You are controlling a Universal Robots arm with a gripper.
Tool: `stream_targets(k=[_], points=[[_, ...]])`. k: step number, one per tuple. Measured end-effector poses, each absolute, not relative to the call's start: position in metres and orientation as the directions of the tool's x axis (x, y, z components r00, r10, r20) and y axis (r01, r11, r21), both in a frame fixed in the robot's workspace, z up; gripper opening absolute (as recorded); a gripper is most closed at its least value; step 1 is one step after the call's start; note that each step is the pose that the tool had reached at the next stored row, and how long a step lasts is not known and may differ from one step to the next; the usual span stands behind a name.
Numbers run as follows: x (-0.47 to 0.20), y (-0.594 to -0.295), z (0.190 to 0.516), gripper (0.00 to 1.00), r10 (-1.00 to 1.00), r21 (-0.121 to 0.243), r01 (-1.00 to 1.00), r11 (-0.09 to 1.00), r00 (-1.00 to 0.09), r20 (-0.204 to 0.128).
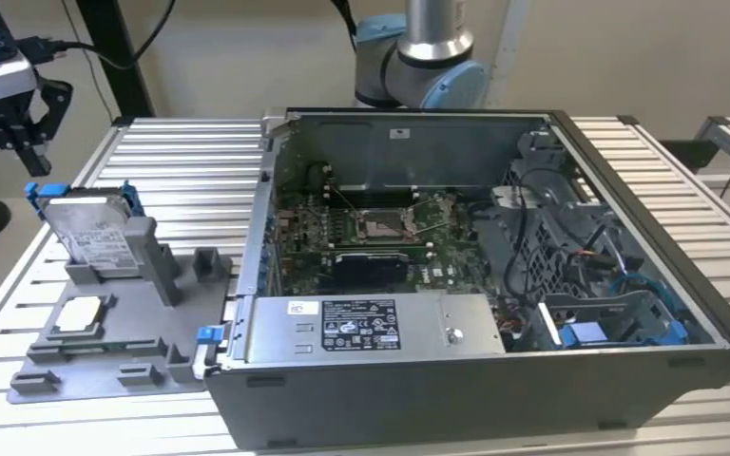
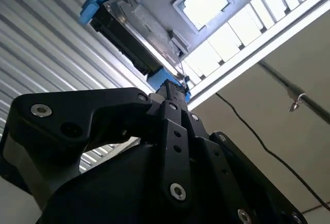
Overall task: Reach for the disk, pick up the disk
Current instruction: 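Pick up the disk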
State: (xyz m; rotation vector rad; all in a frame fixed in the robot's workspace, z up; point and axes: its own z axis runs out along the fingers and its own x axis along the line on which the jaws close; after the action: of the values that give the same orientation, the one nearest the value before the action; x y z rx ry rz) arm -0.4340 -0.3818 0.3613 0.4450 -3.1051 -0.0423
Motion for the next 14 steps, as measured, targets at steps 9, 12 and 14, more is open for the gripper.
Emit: stream_targets(k=[9,12,14], points=[[-0.4342,-0.3818,0.3613,0.0,-0.412,0.023,-0.412,0.911,-0.911,0.002],[-0.4344,-0.3819,0.3613,0.0,-0.454,0.022,-0.454,0.891,-0.891,0.003],[-0.4344,-0.3818,0.3613,0.0,-0.482,0.021,-0.482,0.876,-0.876,0.003]])
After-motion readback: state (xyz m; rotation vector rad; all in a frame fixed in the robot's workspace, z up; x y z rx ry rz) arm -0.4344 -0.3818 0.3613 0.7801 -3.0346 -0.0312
